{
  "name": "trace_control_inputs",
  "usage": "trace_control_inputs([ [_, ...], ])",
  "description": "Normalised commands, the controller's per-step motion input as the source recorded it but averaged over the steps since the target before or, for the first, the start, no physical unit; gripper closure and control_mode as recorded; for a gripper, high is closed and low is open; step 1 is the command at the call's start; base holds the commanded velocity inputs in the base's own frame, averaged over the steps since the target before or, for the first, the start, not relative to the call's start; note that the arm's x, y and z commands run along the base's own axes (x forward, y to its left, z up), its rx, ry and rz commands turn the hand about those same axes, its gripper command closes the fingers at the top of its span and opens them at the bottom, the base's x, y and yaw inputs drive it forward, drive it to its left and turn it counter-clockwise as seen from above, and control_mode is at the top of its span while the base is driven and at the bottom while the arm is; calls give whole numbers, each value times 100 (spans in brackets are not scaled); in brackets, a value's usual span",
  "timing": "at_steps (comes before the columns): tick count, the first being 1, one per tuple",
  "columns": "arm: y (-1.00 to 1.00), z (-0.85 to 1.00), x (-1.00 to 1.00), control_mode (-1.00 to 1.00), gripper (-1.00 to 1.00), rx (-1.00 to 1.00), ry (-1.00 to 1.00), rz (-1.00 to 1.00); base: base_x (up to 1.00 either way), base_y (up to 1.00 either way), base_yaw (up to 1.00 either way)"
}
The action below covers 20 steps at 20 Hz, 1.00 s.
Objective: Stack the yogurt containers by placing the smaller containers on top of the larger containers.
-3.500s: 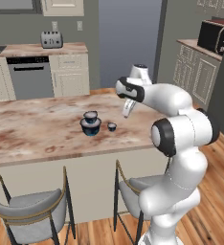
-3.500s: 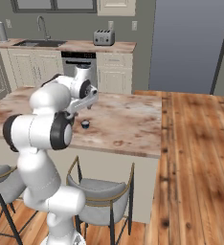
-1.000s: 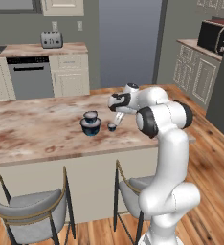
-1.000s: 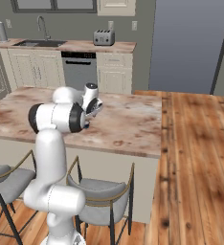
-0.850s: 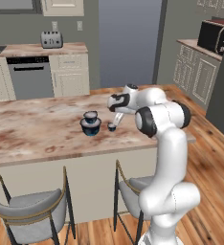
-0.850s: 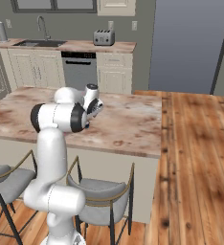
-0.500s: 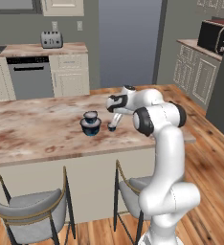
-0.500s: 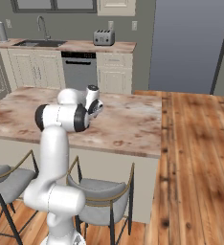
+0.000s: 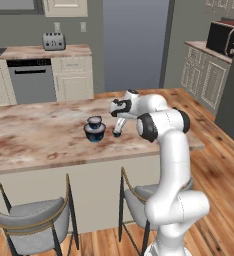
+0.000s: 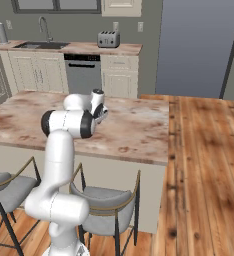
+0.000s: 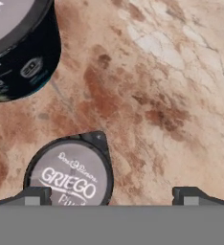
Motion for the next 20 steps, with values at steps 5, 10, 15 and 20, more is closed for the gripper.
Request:
trace_control_inputs([
  [5,4,0,0,-100,-100,0,7,0,0,0,0],
  [10,6,0,0,-100,-100,0,7,0,0,0,0],
  [15,4,0,0,-100,-100,0,3,0,0,0,0],
  [20,1,0,0,-100,-100,0,0,0,0,0,0],
])
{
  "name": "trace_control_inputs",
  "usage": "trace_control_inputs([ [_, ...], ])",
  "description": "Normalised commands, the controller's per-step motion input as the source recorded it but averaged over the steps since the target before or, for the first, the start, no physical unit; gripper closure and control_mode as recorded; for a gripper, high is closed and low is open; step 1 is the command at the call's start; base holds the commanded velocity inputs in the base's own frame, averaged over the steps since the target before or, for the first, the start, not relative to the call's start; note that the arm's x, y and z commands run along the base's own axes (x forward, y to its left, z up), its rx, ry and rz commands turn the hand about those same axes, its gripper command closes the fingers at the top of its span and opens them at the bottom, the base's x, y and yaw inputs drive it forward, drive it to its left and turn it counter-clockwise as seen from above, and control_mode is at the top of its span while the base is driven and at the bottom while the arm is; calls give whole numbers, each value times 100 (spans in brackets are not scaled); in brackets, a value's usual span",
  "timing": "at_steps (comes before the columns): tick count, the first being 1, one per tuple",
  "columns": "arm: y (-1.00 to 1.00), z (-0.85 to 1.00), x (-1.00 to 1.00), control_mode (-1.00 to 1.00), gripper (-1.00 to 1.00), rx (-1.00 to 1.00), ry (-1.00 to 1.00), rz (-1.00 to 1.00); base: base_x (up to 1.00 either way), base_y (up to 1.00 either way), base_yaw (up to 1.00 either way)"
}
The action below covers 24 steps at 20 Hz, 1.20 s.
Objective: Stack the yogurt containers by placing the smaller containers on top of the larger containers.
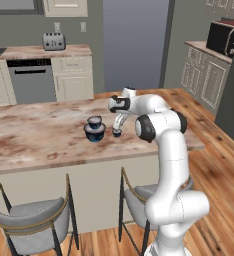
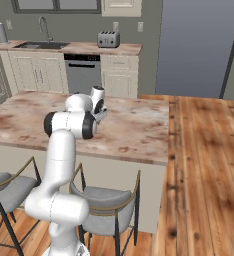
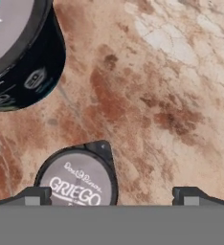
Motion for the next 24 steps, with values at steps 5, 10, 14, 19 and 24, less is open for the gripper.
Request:
trace_control_inputs([
  [5,0,0,-2,-100,-100,0,0,0,0,0,0],
  [10,1,0,-12,-100,-100,0,0,0,0,0,0],
  [14,3,0,-16,-100,-100,0,0,0,0,0,0],
  [19,6,0,-20,-100,-100,0,0,0,0,0,0],
  [24,6,0,-14,-100,-100,0,0,0,0,0,0],
])
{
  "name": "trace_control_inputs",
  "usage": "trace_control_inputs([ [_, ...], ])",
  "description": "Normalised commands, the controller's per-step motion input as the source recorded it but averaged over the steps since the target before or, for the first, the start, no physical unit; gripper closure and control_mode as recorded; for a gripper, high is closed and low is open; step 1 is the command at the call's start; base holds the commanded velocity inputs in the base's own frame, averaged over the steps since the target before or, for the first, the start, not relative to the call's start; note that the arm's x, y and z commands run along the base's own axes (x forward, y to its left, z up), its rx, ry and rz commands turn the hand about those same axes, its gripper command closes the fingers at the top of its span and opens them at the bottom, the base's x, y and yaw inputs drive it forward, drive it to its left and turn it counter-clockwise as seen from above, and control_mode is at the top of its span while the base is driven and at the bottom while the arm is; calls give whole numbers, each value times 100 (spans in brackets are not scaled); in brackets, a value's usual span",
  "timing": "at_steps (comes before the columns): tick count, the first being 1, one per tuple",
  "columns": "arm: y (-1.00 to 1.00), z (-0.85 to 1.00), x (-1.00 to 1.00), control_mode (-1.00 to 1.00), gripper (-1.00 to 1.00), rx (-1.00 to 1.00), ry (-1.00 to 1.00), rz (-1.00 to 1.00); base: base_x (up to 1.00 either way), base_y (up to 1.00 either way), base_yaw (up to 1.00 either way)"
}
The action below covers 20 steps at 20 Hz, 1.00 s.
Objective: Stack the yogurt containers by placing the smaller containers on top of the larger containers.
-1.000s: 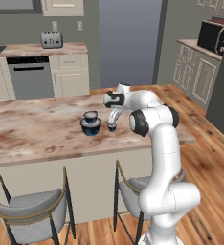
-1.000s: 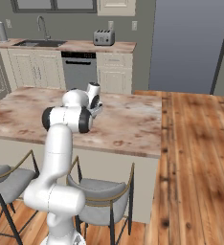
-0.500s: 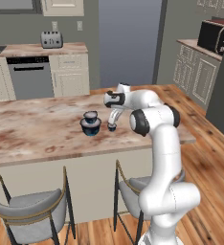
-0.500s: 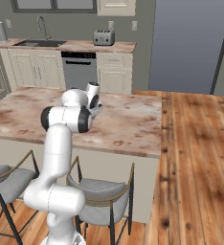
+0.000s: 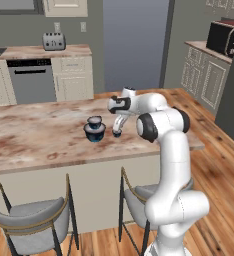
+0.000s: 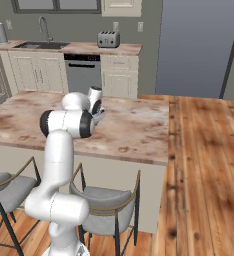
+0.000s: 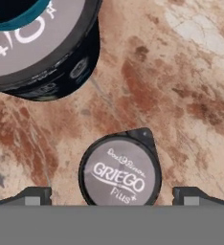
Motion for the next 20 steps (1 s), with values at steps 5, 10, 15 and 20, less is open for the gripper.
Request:
trace_control_inputs([
  [5,2,-2,0,-100,-100,0,0,0,0,0,0],
  [10,2,-7,0,-100,-100,0,0,0,0,0,0],
  [15,0,-7,0,-100,-100,0,0,0,0,0,0],
  [20,0,-9,1,-100,-100,0,0,0,0,0,0],
])
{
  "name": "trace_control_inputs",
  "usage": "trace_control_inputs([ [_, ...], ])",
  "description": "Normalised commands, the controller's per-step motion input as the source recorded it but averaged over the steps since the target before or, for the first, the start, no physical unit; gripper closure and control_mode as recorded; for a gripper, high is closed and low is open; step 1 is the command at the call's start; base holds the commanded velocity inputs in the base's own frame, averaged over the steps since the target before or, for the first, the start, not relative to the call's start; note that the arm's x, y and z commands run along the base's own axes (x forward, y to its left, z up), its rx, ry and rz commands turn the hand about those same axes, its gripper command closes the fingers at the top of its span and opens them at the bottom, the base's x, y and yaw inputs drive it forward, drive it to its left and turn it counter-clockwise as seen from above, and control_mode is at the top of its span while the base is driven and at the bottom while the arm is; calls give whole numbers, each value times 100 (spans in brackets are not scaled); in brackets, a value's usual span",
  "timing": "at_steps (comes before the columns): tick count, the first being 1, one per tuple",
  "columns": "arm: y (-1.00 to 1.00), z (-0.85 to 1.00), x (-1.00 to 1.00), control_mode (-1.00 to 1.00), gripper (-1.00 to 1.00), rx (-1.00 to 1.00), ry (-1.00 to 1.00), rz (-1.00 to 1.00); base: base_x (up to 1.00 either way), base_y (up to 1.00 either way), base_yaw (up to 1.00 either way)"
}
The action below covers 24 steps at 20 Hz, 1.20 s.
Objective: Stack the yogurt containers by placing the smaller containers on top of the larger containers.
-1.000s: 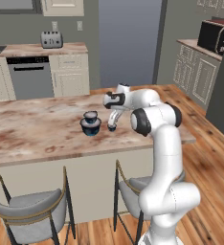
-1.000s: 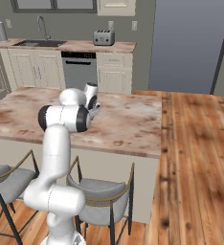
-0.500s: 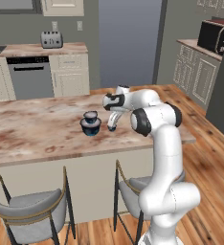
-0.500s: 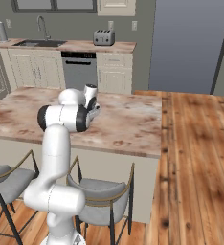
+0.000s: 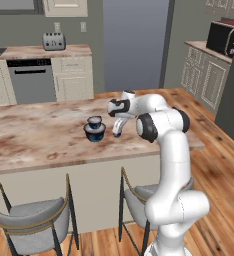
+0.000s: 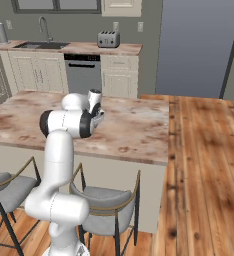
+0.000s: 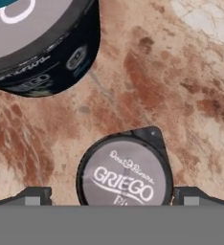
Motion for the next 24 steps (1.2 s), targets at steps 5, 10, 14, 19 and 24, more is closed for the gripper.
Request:
trace_control_inputs([
  [5,0,-10,1,-100,-100,0,0,0,0,0,0],
  [10,11,-5,7,-100,-100,0,0,0,0,0,0],
  [14,18,0,10,-100,-100,0,0,0,0,0,0],
  [19,18,-2,7,-100,100,0,1,0,0,0,0],
  [24,7,-3,1,-100,100,0,2,0,0,0,0],
])
